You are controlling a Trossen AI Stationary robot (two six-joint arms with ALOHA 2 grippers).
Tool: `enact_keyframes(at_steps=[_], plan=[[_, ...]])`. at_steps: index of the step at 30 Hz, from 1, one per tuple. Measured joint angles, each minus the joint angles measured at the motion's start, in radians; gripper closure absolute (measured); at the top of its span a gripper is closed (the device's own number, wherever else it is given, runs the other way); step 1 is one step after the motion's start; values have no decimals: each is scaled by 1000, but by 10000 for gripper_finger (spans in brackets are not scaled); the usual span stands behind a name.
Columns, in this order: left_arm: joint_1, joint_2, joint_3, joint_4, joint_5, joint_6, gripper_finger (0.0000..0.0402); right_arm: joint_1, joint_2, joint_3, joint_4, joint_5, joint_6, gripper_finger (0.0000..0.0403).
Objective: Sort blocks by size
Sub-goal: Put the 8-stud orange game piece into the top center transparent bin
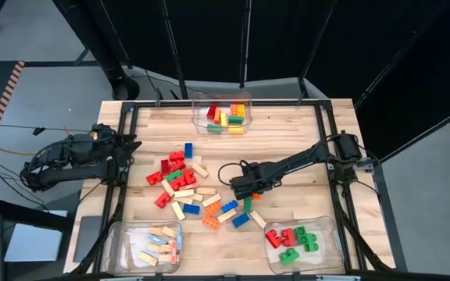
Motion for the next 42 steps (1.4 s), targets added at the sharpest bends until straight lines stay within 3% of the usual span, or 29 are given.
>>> enact_keyframes(at_steps=[3,9,17,26,34,36,39,42], plan=[[0,0,0,0,0,0,156,-2,8,2,-4,-6,3,250],[0,0,0,0,0,1,156,-35,-20,-5,21,27,-37,249],[0,0,0,0,0,1,156,-172,-80,70,64,98,-199,249],[0,0,0,0,0,1,156,-425,-82,262,351,209,-496,249],[0,0,0,0,0,1,156,-573,-82,276,548,203,-711,249],[0,0,0,0,0,1,156,-596,-82,276,548,199,-703,224],[0,0,0,0,0,1,156,-628,-82,276,536,177,-693,140],[0,0,0,0,0,1,156,-650,-82,276,515,121,-654,92]])
